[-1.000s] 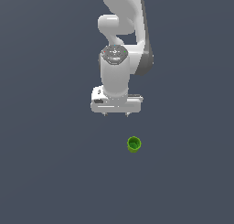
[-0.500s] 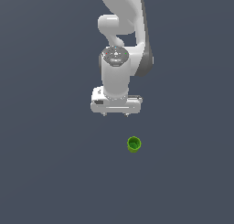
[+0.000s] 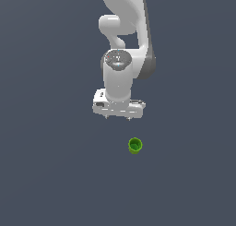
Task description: Pick up the object and move it to a goal position.
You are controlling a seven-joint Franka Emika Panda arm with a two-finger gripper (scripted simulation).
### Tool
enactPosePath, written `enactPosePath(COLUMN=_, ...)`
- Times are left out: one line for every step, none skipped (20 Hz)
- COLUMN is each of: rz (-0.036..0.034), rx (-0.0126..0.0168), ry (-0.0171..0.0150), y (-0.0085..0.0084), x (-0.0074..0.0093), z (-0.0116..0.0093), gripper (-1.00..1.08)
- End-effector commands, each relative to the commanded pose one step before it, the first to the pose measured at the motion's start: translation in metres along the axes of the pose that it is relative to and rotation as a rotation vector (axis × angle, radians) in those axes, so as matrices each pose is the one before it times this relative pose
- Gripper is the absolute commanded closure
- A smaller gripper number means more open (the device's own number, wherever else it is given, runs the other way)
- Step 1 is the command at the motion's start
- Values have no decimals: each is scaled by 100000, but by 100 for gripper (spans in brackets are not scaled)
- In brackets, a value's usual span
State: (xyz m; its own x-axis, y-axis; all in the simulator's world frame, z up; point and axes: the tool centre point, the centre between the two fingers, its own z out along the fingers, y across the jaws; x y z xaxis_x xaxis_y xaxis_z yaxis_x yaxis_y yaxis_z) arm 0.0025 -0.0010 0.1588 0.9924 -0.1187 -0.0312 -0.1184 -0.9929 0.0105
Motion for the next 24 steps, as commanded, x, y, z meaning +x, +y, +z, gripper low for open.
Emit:
enactPosePath(rz=4172, rx=151, ry=36, y=-263, x=311, z=190, gripper=-92)
enactPosePath(rz=1946, rx=69, ry=21, y=-125, x=140, z=87, gripper=-92)
enactPosePath(rz=2069, rx=71, ry=22, y=-137, x=146, z=93, gripper=-92)
enactPosePath(rz=2195, rx=73, ry=23, y=-149, x=151, z=100, gripper=-92)
enactPosePath(rz=2324, rx=76, ry=24, y=-162, x=155, z=107, gripper=-92)
enactPosePath(rz=2452, rx=77, ry=25, y=-175, x=158, z=114, gripper=-92)
enactPosePath(rz=2542, rx=78, ry=25, y=-187, x=159, z=119, gripper=-92)
enactPosePath(rz=2561, rx=76, ry=25, y=-193, x=153, z=121, gripper=-92)
enactPosePath(rz=2558, rx=73, ry=26, y=-198, x=147, z=122, gripper=-92)
enactPosePath(rz=2556, rx=71, ry=26, y=-202, x=140, z=123, gripper=-92)
enactPosePath(rz=2553, rx=69, ry=26, y=-206, x=133, z=125, gripper=-92)
enactPosePath(rz=2551, rx=67, ry=27, y=-210, x=126, z=126, gripper=-92)
enactPosePath(rz=2547, rx=65, ry=27, y=-213, x=119, z=127, gripper=-92)
enactPosePath(rz=2545, rx=63, ry=28, y=-217, x=112, z=127, gripper=-92)
enactPosePath(rz=2541, rx=61, ry=29, y=-221, x=104, z=128, gripper=-92)
enactPosePath(rz=2538, rx=59, ry=30, y=-223, x=97, z=129, gripper=-92)
enactPosePath(rz=2535, rx=58, ry=31, y=-226, x=89, z=130, gripper=-92)
enactPosePath(rz=2533, rx=56, ry=32, y=-228, x=81, z=131, gripper=-92)
enactPosePath(rz=2529, rx=55, ry=34, y=-231, x=73, z=132, gripper=-92)
enactPosePath(rz=2526, rx=54, ry=35, y=-233, x=66, z=133, gripper=-92)
enactPosePath(rz=2523, rx=53, ry=37, y=-235, x=58, z=134, gripper=-92)
enactPosePath(rz=2519, rx=52, ry=38, y=-236, x=50, z=134, gripper=-92)
enactPosePath(rz=2516, rx=52, ry=40, y=-238, x=41, z=135, gripper=-92)
enactPosePath(rz=2513, rx=51, ry=41, y=-239, x=34, z=136, gripper=-92)
